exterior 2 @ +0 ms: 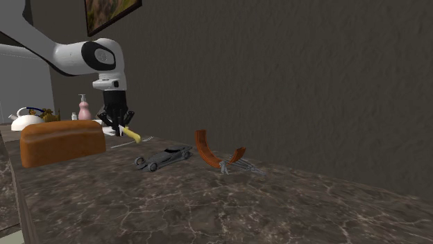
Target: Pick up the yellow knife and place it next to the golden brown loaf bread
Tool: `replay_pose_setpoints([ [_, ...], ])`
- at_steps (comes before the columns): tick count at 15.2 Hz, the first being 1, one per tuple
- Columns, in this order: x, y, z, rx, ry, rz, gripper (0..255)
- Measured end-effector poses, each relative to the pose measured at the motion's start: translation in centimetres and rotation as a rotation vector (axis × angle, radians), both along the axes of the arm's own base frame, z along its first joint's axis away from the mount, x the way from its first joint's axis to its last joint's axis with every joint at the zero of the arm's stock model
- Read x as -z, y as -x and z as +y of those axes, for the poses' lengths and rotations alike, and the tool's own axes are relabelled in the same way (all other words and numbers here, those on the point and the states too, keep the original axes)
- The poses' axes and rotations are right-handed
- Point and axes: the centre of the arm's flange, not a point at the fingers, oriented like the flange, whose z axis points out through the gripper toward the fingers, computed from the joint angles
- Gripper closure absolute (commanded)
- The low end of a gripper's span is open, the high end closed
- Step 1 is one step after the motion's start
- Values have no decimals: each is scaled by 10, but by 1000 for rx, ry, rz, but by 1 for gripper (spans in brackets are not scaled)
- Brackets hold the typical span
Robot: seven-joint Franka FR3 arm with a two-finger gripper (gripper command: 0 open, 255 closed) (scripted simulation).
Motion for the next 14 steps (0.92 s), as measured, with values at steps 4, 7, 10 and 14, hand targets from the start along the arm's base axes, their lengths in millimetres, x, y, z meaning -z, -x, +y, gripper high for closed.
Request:
replay_pose_setpoints([
  [4,22,0,0,0,0,0,255],
  [7,38,0,-1,0,0,0,255],
  [10,53,0,1,0,0,0,255],
  [14,75,0,0,1,0,-1,255],
])
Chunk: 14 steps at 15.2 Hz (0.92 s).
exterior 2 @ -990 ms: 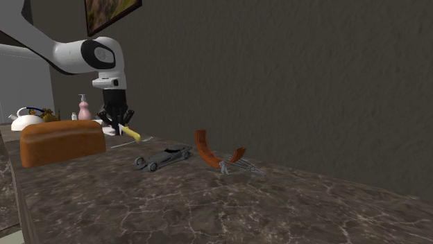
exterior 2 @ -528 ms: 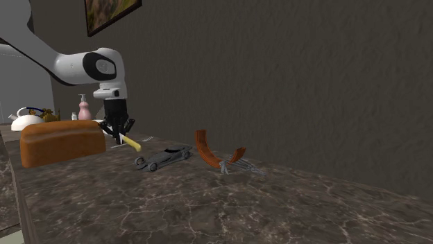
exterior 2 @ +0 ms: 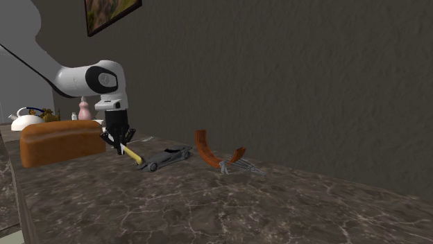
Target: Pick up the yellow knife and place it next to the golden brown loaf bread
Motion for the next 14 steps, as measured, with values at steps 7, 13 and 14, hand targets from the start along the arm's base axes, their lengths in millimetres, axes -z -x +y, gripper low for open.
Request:
replay_pose_setpoints([
  [7,20,0,0,0,0,0,255],
  [13,20,0,0,0,0,1,0],
  [14,20,0,0,-1,0,1,0],
])
